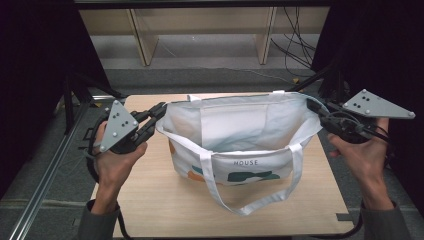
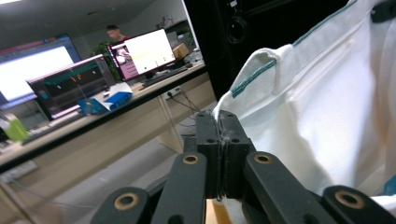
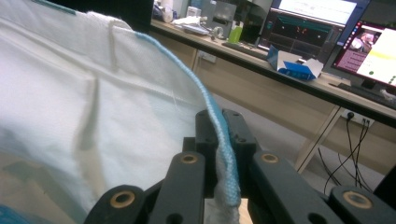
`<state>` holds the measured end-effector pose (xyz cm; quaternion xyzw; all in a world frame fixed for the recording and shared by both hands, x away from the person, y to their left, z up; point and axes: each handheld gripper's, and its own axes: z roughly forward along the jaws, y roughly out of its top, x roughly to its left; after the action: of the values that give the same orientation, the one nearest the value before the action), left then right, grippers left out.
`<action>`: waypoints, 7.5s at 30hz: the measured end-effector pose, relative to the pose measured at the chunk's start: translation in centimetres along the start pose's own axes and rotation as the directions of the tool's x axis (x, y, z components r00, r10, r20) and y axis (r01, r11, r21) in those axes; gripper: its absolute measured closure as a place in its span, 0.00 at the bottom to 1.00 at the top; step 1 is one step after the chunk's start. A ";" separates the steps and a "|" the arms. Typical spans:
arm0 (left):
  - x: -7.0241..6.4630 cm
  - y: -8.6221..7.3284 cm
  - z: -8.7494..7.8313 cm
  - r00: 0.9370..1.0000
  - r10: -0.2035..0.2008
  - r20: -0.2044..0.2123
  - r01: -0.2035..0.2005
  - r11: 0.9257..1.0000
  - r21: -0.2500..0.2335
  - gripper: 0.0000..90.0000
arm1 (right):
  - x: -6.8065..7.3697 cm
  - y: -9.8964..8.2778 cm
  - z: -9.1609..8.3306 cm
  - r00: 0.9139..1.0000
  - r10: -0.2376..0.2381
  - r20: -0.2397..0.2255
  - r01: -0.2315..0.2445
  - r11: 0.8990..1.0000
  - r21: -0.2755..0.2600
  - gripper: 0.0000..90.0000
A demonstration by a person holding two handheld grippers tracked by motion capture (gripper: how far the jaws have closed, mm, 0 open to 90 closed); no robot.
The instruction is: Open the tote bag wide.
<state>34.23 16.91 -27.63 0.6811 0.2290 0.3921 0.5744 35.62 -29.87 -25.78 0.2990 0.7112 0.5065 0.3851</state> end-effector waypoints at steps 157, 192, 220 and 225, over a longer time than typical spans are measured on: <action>-13.7 -17.8 7.7 0.957 0.041 0.287 -0.193 0.831 0.521 0.96 | 8.2 -14.0 3.6 0.956 0.057 -0.287 0.080 0.892 0.445 0.92; -13.3 -17.1 7.6 0.960 0.039 0.276 -0.180 0.843 0.506 0.94 | 4.2 -3.0 -3.7 0.954 0.138 -0.267 -0.076 0.970 0.231 0.55; -12.2 -14.9 4.6 0.965 -0.051 0.258 -0.068 0.899 0.432 0.73 | 5.6 -0.4 6.7 0.847 0.068 -0.527 0.112 0.947 0.302 0.98; -12.0 -11.2 2.4 0.969 -0.058 0.239 -0.018 0.952 0.306 0.92 | 5.6 -0.1 6.2 0.859 0.037 -0.511 0.124 0.953 0.278 0.99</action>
<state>30.65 8.98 -41.71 0.8025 0.2212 0.2588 0.4901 37.98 -22.27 -28.47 0.1930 0.8628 0.4444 0.1443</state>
